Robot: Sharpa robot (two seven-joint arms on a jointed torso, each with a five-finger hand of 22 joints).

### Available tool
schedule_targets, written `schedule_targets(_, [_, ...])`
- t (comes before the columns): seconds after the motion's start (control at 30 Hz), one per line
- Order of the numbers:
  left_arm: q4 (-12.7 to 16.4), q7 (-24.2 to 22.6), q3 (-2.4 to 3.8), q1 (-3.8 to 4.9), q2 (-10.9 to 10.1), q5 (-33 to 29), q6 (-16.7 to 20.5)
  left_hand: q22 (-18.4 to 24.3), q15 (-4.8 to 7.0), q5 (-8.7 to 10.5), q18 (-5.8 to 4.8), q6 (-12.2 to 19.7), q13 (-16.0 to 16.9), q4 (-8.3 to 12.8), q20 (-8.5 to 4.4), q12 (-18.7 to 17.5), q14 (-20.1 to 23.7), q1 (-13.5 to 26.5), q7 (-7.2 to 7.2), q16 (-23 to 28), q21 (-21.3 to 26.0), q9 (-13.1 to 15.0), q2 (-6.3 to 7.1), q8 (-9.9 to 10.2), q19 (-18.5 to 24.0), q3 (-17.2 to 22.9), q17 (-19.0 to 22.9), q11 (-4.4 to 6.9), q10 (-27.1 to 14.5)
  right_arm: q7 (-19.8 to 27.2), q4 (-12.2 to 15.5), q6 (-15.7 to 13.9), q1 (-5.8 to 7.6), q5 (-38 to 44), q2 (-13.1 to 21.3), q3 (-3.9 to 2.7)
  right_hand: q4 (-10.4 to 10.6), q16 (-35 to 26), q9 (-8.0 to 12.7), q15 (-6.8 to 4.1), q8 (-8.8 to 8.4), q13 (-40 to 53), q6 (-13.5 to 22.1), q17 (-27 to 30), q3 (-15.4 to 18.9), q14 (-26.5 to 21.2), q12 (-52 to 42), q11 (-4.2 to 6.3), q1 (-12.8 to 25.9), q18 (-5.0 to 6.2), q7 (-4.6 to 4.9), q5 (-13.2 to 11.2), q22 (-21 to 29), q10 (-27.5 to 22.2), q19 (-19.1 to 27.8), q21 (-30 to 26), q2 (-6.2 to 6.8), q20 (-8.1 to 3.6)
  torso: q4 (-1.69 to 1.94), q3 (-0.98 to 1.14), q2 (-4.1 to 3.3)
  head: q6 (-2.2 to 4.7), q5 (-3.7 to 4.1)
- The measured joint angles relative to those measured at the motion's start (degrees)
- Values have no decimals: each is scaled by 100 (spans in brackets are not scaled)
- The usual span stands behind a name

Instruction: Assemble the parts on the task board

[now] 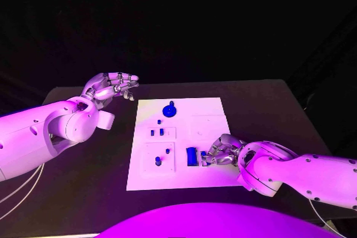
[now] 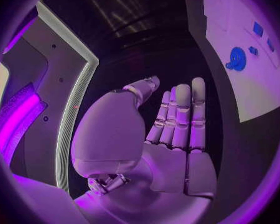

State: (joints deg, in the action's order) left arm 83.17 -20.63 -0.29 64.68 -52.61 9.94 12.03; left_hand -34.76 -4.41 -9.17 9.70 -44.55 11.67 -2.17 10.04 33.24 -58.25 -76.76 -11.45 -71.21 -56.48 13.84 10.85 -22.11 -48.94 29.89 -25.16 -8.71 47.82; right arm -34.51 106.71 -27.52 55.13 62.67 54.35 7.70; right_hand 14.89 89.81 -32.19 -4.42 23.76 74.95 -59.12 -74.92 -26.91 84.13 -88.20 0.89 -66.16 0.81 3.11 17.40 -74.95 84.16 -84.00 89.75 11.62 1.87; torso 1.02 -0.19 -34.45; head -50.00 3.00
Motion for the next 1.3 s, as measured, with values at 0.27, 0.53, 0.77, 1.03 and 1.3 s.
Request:
schedule_targets(0.27, [-3,7,0,0,2,0,-5,0,0,0,0,0,0,-31,0,0,0,0,0,0,0,0,0,0,0,-1,0,0,0,-30,-23,63,0,73,-26,0,171,0,5,0,-5,0,-32,0,235,0,0,0,275,0,9,-346,0,0,0,0,1,0,0,-1,5,0,4])
schedule_targets(0.53, [-3,14,0,0,-2,0,-7,4,0,0,0,0,0,-30,0,0,0,0,0,0,0,1,0,0,0,-1,0,0,0,-48,-26,110,0,105,-44,-1,172,0,25,0,-27,-1,-53,1,580,0,-25,0,513,0,29,-362,1,0,0,0,29,0,0,-1,5,0,-2])
schedule_targets(0.77, [-3,16,0,0,-2,0,-8,4,0,0,0,0,0,-30,0,0,0,0,0,0,0,-4,0,0,0,-1,0,0,0,-49,-21,137,-1,125,-42,0,171,0,25,0,-27,-1,-53,1,614,0,-25,0,555,0,29,-352,2,0,0,0,28,0,-4,-1,5,0,-6])
schedule_targets(1.03, [-6,19,0,0,-4,0,-9,4,0,0,0,0,0,-30,0,0,0,0,0,0,0,-4,0,0,0,-1,-1,0,0,-31,13,193,-11,151,5,0,96,0,24,0,-27,-2,-53,2,683,0,-25,0,358,0,29,-296,2,0,0,0,3,0,-7,2,8,0,-8])
schedule_targets(1.3, [-11,21,0,0,-6,0,-10,4,0,0,0,0,0,-30,0,0,0,0,0,0,0,-4,0,0,0,-1,-1,0,0,4,23,284,-29,213,61,0,-60,0,28,0,-50,-2,-53,2,683,0,-25,0,-172,0,29,-729,3,0,0,0,46,0,-8,3,8,0,-2])
